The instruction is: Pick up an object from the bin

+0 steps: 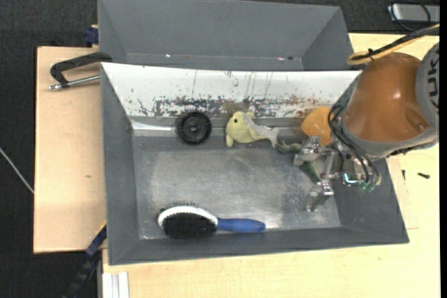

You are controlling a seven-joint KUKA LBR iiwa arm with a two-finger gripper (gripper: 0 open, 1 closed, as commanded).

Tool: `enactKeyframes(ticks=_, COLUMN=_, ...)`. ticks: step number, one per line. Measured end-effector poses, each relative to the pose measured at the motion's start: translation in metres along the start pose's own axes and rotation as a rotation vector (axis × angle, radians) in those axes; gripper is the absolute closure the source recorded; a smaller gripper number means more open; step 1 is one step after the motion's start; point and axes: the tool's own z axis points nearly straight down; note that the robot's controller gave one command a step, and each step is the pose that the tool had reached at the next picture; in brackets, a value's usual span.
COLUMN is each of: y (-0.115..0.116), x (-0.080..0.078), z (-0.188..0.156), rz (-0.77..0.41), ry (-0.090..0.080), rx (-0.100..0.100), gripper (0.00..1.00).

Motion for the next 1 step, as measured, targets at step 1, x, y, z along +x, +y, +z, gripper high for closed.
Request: enactKeyframes(ticks=1, y=0.0038, x=-0.0832, z=-0.046, rz=0.09, ry=-0.024, rx=0.001, gripper=0.0)
